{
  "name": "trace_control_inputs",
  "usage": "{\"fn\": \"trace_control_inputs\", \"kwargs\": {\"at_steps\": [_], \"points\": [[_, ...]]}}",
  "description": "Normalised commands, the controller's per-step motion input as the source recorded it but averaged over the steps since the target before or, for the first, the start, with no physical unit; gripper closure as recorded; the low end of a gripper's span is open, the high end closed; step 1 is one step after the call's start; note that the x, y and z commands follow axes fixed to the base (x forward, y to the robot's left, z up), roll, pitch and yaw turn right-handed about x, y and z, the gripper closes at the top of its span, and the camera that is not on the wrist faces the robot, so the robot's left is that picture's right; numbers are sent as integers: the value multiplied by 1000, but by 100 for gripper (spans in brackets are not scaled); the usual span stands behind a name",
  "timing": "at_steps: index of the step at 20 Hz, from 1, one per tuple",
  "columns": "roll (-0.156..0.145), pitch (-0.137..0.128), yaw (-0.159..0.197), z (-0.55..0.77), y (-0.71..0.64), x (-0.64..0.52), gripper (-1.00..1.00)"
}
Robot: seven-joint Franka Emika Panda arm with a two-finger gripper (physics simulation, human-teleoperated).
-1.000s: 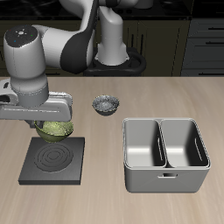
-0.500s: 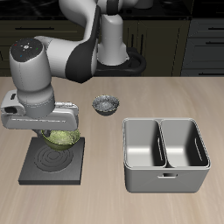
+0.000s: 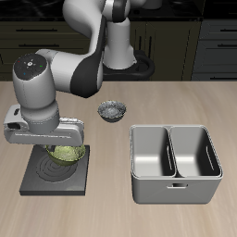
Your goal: Place the green bowl on the flat stove
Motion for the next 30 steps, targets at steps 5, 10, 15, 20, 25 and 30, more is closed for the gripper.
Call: {"fn": "trace_control_inputs", "kwargs": {"at_steps": [5,10,15,20,25,30], "points": [[-21,4,-12,-114,-153,-75,100],[-16,17,1,-182,-35,-29,100],[-45,51,9,-255,-44,-55,100],[-25,28,0,-99,-3,-56,-100],[-1,16,3,29,72,-84,-100],[7,-3,33,246,152,-230,-100]]}}
